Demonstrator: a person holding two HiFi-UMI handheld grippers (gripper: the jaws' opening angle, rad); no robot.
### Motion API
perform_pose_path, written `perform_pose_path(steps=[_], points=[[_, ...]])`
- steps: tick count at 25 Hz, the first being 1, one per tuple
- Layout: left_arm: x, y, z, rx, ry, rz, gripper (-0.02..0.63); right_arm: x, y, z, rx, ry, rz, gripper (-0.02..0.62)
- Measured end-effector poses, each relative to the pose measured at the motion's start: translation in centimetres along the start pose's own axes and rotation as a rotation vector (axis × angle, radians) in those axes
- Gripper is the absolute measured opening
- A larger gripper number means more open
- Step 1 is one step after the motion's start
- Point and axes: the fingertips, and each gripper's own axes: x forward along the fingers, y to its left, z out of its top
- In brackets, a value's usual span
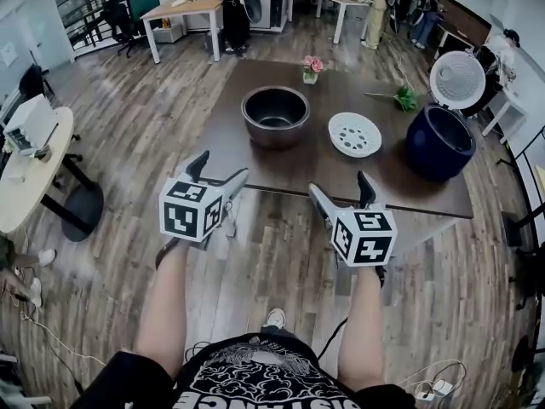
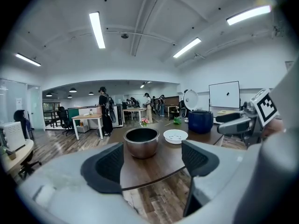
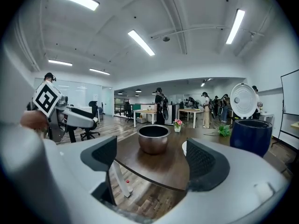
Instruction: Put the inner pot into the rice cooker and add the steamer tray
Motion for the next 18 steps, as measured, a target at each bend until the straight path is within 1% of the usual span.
perform_pose_path(steps=[3,9,13,18], points=[[1.3,-0.1,0.6,-0.021,-0.015,0.005,0.405,1.0,-1.1,-0.1,0.002,0.001,0.016,0.463],[4.0,-0.1,1.3,-0.043,-0.003,0.023,0.416,2.9,-3.2,-0.5,0.008,0.024,0.035,0.463],[5.3,0.0,1.7,-0.040,0.005,0.042,0.419,4.0,-4.1,-0.1,-0.006,0.018,0.050,0.463],[6.6,0.0,2.3,-0.039,0.007,0.054,0.419,5.2,-5.1,0.2,0.005,0.003,0.073,0.463]])
